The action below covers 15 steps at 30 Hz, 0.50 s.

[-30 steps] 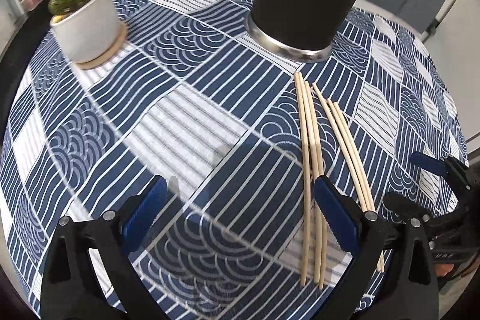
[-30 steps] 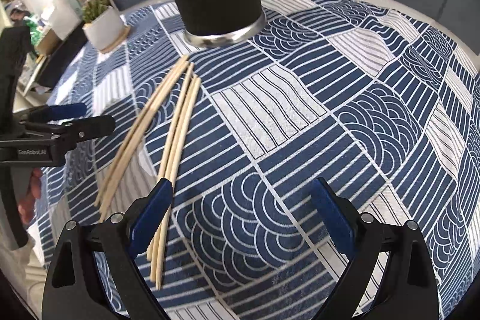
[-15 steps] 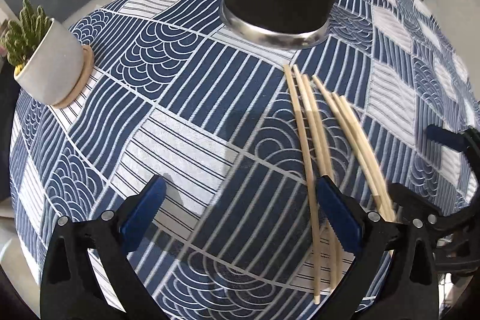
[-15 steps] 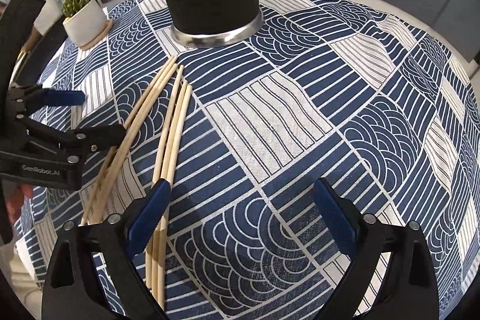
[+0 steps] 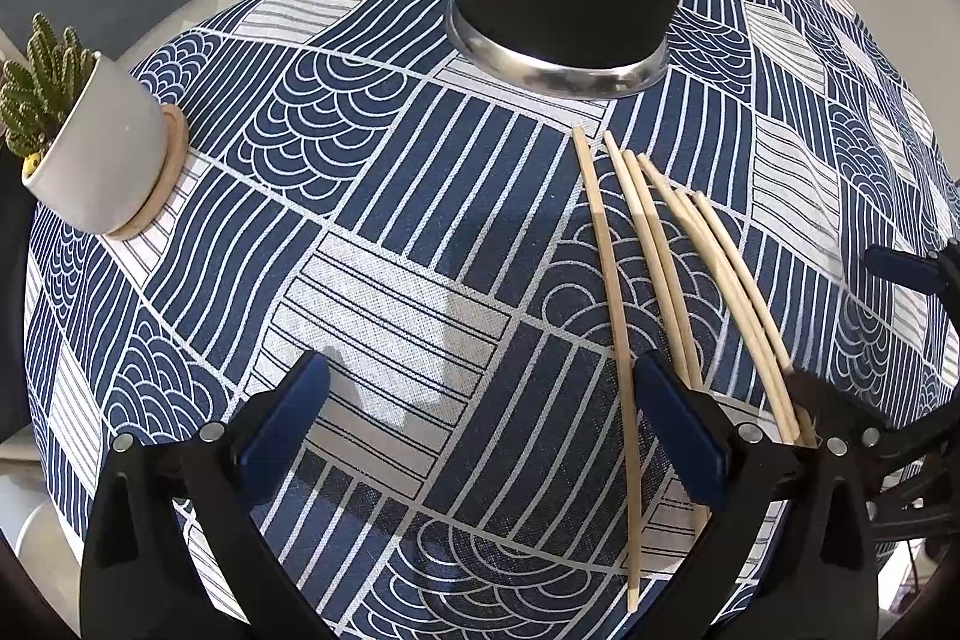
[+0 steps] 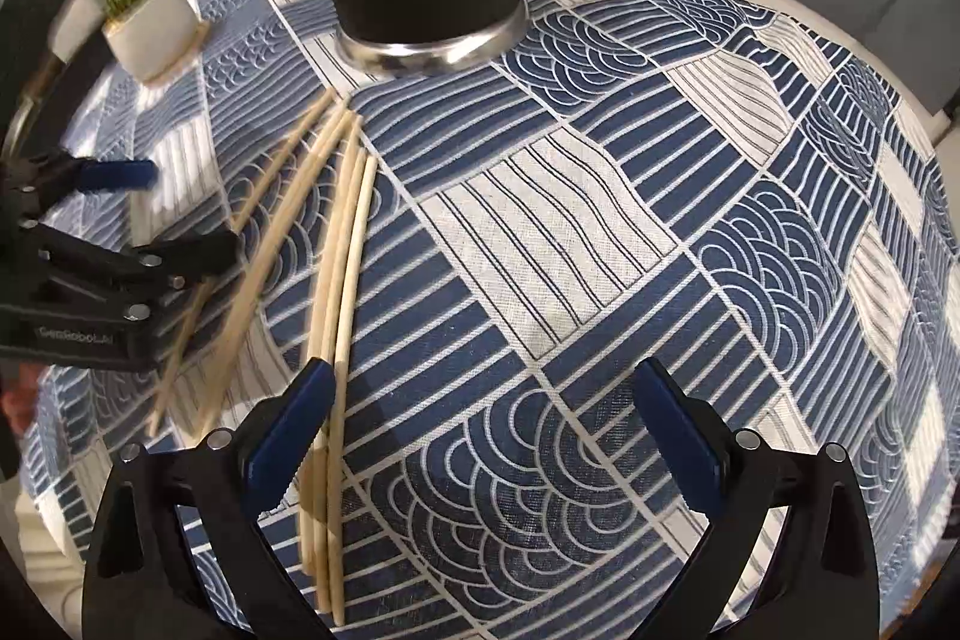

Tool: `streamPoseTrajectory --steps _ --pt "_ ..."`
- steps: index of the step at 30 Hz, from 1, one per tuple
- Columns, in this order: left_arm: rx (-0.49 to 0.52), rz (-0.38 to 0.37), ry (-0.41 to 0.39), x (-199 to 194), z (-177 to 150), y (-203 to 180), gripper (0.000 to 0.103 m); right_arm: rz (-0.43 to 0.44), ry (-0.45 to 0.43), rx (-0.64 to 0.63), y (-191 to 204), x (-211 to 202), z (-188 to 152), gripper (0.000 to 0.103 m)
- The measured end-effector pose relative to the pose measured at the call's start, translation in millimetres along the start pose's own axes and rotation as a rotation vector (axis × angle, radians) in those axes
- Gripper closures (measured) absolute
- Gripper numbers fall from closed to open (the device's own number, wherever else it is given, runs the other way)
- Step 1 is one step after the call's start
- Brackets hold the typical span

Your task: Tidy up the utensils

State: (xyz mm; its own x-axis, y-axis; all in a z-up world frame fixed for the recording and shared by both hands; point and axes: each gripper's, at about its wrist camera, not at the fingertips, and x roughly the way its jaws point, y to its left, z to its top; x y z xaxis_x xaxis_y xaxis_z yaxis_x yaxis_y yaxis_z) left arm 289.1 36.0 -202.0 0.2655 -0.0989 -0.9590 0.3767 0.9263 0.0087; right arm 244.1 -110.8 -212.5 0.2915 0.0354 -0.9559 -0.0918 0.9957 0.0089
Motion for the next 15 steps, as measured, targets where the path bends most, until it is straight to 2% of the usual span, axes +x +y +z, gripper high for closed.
streamPoseTrajectory --steps 4,15 --pt "0.031 -0.011 -0.025 0.6 -2.2 0.8 0.004 0.006 0.045 0.011 -0.3 1.0 7.0 0.006" --pt "0.022 -0.009 -0.027 -1.1 -6.7 -1.0 0.004 0.009 0.011 0.007 -1.2 -3.2 2.8 0.006"
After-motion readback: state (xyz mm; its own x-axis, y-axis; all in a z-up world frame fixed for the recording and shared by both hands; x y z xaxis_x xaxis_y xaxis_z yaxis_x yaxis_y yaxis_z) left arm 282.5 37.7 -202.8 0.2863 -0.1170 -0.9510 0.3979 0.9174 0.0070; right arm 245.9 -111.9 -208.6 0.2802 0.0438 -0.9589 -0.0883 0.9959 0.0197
